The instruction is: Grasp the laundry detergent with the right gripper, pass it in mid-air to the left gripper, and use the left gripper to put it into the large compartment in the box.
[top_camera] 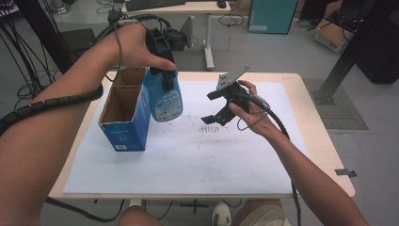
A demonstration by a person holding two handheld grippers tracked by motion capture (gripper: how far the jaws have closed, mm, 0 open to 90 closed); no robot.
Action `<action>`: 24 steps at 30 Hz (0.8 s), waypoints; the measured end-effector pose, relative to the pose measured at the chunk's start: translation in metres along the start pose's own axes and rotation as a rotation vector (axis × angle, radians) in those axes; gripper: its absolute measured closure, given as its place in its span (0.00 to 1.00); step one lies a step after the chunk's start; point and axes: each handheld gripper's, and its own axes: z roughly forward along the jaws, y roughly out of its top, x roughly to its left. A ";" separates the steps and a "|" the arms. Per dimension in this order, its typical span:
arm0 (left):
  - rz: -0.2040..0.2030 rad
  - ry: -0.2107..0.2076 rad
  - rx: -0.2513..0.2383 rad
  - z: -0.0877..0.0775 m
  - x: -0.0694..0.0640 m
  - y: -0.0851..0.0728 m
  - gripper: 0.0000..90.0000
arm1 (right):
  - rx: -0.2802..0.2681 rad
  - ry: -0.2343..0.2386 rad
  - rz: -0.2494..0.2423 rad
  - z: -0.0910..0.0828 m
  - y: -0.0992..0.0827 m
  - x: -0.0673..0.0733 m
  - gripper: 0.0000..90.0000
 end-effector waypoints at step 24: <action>-0.472 0.028 -0.088 -0.077 0.046 -0.043 0.40 | 0.148 -0.162 0.033 -0.089 -0.008 -0.022 0.06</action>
